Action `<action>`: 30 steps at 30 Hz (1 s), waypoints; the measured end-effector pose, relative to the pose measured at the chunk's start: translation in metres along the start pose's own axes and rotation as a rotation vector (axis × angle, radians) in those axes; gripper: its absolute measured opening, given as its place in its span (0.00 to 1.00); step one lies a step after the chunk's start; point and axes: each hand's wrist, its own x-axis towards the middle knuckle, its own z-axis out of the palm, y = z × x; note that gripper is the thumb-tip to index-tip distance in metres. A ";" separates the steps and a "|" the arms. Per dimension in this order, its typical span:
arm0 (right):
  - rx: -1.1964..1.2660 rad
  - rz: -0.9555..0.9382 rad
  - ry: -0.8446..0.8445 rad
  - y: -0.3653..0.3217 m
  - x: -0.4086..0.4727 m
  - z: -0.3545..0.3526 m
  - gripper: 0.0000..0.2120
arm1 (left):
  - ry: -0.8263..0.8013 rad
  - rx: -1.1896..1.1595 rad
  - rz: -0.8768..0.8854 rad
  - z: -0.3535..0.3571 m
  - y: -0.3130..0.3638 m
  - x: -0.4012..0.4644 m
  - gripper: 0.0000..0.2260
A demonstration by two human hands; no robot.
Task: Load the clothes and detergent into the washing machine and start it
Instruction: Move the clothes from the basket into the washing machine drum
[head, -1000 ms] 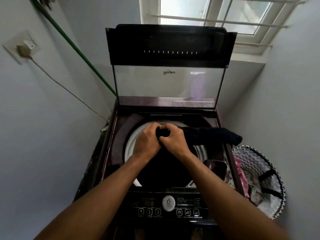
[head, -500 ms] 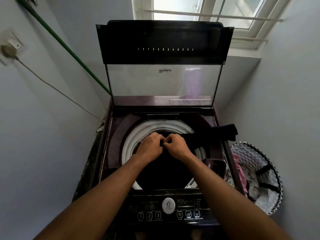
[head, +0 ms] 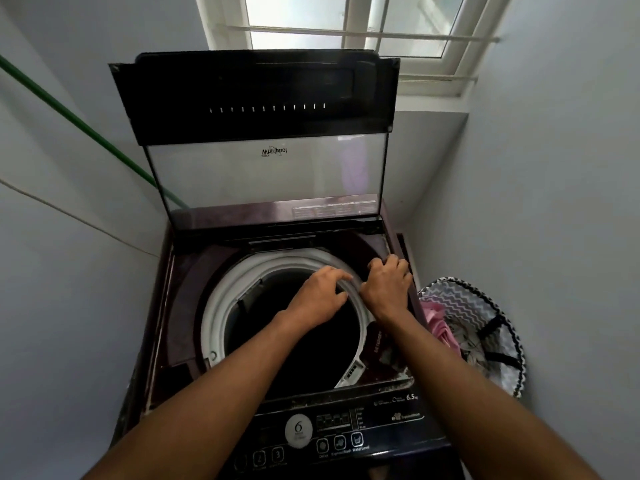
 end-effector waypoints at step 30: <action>0.577 0.577 -0.265 0.266 -0.006 0.040 0.05 | -0.385 0.268 0.301 0.182 0.143 0.115 0.14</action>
